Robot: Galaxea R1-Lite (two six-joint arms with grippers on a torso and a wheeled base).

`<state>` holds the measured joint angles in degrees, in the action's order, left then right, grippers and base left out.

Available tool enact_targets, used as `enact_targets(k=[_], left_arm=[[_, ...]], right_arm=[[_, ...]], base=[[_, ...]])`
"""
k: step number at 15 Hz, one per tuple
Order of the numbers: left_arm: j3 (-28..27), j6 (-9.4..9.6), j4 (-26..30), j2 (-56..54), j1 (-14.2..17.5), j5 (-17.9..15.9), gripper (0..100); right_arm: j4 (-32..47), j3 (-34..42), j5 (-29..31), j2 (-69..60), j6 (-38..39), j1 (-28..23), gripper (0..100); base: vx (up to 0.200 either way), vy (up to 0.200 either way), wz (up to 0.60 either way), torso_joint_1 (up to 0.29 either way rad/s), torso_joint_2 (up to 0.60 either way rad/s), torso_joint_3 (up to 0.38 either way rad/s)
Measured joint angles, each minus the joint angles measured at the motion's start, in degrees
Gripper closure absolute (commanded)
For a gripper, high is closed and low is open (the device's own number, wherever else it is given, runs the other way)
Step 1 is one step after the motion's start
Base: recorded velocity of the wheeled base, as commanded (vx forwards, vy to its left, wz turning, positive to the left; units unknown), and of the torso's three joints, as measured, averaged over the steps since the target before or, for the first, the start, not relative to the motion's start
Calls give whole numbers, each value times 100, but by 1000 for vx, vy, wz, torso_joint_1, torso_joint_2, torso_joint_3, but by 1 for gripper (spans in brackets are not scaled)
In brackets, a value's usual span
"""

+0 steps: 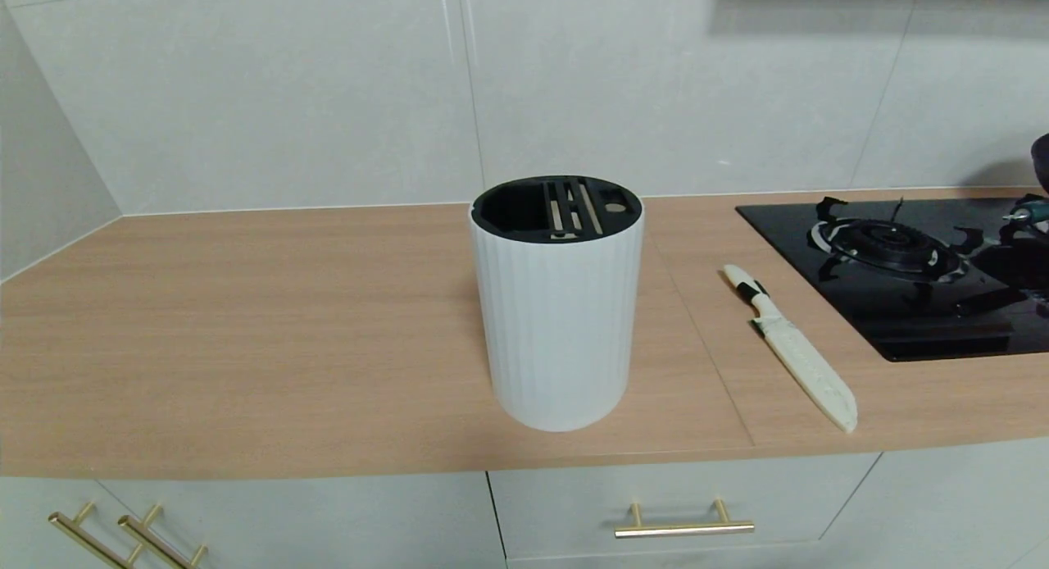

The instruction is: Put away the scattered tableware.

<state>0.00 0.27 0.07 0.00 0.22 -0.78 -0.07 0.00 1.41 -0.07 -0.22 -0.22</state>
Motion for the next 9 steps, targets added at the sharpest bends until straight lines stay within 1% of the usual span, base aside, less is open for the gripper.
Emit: enact_targets(k=[9], left_arm=[[0,-2,2,0,2,-1,0]], right_arm=[[2,0,-7,0,-2,0,0]], base=[[0,0,0,235,-523,-294]])
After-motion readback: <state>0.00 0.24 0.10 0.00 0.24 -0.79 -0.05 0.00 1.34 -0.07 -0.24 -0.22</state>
